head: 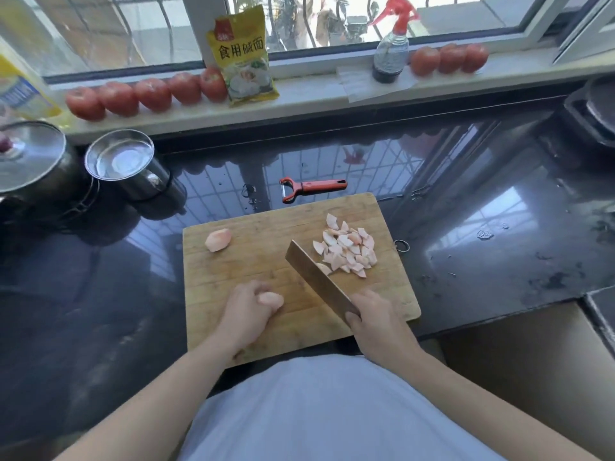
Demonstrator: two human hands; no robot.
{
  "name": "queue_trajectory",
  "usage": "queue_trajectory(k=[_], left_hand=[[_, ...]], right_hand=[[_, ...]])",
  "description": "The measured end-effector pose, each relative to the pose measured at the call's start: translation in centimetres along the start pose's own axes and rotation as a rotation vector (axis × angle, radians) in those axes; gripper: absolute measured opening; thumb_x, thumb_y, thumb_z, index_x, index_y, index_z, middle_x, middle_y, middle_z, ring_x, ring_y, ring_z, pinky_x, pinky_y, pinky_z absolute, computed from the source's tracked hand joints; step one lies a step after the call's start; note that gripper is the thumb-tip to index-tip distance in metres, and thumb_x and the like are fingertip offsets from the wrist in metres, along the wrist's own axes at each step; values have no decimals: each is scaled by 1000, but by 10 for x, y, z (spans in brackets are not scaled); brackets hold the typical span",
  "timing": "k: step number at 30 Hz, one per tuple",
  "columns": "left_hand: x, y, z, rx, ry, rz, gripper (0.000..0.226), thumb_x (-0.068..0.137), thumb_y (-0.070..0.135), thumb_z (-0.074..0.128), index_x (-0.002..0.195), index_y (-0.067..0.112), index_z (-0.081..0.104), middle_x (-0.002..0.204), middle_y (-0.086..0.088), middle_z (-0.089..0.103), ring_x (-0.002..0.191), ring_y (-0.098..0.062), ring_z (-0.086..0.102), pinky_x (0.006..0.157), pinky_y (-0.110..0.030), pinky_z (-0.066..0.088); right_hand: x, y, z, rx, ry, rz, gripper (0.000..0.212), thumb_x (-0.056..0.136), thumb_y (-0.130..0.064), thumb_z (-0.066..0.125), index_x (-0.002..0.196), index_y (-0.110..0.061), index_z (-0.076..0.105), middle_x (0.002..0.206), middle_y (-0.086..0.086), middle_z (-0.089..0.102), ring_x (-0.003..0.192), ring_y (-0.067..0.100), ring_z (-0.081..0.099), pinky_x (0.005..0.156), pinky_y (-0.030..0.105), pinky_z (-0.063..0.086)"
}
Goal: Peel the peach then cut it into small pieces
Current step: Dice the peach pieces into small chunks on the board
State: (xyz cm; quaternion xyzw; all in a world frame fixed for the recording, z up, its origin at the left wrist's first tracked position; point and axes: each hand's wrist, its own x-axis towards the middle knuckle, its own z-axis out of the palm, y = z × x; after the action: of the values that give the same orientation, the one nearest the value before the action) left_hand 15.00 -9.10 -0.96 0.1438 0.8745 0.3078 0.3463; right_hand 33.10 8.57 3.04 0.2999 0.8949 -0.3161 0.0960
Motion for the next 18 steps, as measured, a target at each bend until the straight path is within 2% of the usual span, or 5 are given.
queue_trajectory(k=[2, 6, 9, 15, 18], left_hand=[[-14, -5, 3, -92, 54, -85, 43, 93, 27, 73, 134, 26, 59, 126, 6, 62, 114, -16, 61, 100, -38, 52], [-26, -6, 6, -307, 116, -238, 10, 93, 25, 73, 101, 27, 69, 95, 7, 74, 88, -12, 70, 71, -28, 52], [-30, -4, 14, -492, 84, -353, 8, 97, 22, 67, 103, 18, 68, 80, 1, 80, 81, -19, 78, 85, -40, 62], [-32, 6, 28, -731, 18, -442, 24, 95, 14, 72, 111, 4, 58, 96, -14, 77, 80, -25, 79, 75, -39, 66], [-33, 7, 32, -768, 0, -437, 28, 95, 15, 73, 113, 4, 56, 98, -17, 77, 76, -24, 79, 65, -32, 62]], right_hand=[[6, -3, 0, -21, 3, 39, 10, 102, -19, 49, 98, -20, 58, 100, -1, 55, 92, 21, 54, 78, 38, 47], [16, -12, -10, -47, 56, 114, 14, 101, -14, 43, 105, -17, 55, 96, 2, 57, 92, 28, 58, 78, 41, 49], [11, -22, -18, -89, -9, 82, 13, 101, -19, 41, 92, -18, 51, 86, -2, 57, 84, 27, 59, 73, 41, 50], [-10, -48, -8, -338, -227, -63, 17, 98, -11, 41, 86, -20, 34, 68, -3, 41, 69, 34, 47, 62, 41, 39], [-13, -48, -9, -413, -256, -78, 16, 95, -7, 43, 90, -20, 35, 67, -4, 37, 57, 21, 32, 59, 40, 29]])
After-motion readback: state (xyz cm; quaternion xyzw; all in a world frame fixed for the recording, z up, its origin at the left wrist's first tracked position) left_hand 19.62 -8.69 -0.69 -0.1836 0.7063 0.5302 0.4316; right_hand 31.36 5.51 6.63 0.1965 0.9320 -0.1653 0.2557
